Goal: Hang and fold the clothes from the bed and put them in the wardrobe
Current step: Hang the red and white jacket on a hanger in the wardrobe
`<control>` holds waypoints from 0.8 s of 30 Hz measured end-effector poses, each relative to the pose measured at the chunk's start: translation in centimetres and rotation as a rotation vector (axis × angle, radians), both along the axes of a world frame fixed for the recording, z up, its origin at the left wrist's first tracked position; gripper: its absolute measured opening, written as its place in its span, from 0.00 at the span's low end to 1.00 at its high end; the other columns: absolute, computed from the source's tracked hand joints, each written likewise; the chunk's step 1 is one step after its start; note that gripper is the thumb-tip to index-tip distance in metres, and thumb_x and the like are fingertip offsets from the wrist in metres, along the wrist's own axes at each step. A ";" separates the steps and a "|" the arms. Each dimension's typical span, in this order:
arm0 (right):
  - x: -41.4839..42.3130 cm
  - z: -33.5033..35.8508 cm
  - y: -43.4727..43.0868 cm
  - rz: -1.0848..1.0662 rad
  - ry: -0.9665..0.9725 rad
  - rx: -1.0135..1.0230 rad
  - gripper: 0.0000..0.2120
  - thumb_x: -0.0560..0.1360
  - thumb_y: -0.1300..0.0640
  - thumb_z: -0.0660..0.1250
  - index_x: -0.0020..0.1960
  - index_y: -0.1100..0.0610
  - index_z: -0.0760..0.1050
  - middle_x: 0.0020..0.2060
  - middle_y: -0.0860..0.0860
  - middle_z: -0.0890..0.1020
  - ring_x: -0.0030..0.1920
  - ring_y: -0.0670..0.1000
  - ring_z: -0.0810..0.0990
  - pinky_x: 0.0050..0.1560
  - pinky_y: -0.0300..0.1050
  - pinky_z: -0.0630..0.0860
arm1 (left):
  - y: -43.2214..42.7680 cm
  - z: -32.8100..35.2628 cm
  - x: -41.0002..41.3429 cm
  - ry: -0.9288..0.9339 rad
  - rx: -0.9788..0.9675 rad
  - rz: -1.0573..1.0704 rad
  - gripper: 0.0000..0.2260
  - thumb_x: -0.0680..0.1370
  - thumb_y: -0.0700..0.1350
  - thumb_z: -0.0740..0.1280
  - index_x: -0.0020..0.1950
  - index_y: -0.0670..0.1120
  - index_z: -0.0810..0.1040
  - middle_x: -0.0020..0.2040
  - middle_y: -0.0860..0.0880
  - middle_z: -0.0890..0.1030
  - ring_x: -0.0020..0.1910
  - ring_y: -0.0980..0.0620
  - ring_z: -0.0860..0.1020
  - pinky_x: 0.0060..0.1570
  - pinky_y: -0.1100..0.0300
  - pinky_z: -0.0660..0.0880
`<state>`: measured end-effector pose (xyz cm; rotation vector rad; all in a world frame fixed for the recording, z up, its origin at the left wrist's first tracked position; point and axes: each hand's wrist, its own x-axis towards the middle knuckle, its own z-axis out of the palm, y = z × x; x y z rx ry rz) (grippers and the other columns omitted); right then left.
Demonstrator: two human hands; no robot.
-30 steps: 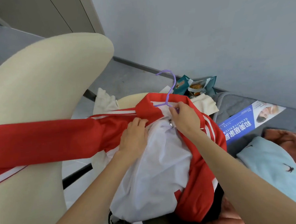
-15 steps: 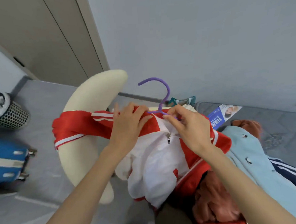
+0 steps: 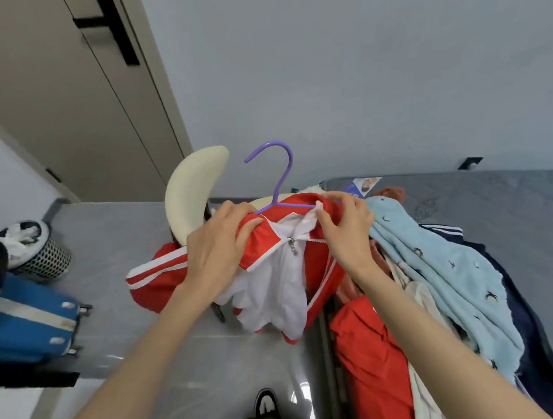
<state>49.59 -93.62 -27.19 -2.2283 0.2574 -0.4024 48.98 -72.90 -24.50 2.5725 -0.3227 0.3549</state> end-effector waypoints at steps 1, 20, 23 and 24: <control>-1.2 0.3 0.0 -0.035 0.074 0.050 0.16 0.78 0.49 0.65 0.61 0.56 0.73 0.59 0.54 0.73 0.64 0.55 0.67 0.63 0.41 0.57 | 0.3 0.6 -1.4 -0.014 -0.002 0.010 0.09 0.80 0.56 0.58 0.55 0.56 0.75 0.49 0.57 0.75 0.48 0.56 0.75 0.38 0.57 0.70; -22.0 5.0 13.8 0.769 0.645 1.492 0.16 0.77 0.67 0.59 0.44 0.59 0.85 0.44 0.54 0.85 0.45 0.48 0.84 0.48 0.41 0.80 | 16.6 1.6 -31.9 -0.049 -0.300 0.625 0.03 0.79 0.52 0.64 0.48 0.56 0.76 0.49 0.54 0.78 0.52 0.52 0.75 0.47 0.61 0.65; -26.2 5.2 18.3 0.828 0.748 1.208 0.17 0.78 0.69 0.59 0.38 0.58 0.82 0.36 0.51 0.83 0.36 0.46 0.82 0.41 0.39 0.80 | 20.6 2.4 -37.2 -0.045 -0.345 0.756 0.03 0.78 0.54 0.64 0.46 0.59 0.76 0.50 0.55 0.80 0.53 0.50 0.77 0.49 0.58 0.67; -27.5 5.2 19.8 0.840 0.713 0.948 0.15 0.77 0.69 0.60 0.37 0.58 0.78 0.33 0.51 0.80 0.33 0.46 0.79 0.37 0.39 0.78 | 21.8 2.8 -39.2 -0.056 -0.363 0.768 0.03 0.78 0.54 0.65 0.45 0.58 0.76 0.49 0.55 0.80 0.52 0.50 0.77 0.49 0.58 0.69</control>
